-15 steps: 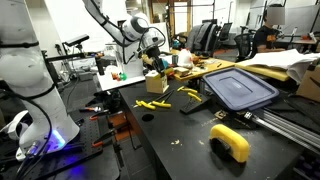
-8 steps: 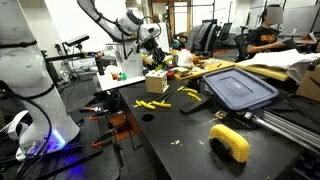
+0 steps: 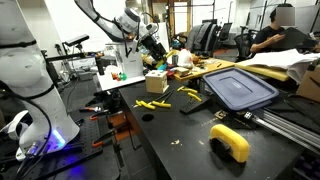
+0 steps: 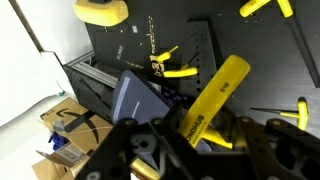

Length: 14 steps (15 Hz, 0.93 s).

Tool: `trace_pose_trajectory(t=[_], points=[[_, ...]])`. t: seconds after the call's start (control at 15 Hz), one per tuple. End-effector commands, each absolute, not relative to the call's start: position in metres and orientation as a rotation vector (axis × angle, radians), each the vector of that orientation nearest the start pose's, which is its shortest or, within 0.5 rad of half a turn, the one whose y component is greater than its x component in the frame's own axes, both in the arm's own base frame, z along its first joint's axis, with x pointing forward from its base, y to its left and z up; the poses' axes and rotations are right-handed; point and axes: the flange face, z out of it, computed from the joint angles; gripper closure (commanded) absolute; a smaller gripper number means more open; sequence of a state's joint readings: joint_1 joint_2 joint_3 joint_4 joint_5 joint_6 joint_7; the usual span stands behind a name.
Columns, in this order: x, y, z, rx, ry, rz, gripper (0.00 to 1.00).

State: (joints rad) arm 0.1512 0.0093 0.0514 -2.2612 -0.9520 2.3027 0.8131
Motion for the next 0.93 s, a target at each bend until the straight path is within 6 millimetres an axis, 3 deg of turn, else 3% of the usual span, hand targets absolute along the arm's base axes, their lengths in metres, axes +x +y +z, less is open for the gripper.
trace_pose_trajectory(t=[0.0,0.87], points=[[0.52,0.108,0.375,2.429,0.129,0.482,0.89],[0.501,0.185,0.38,2.177,0.447,0.56,0.89]])
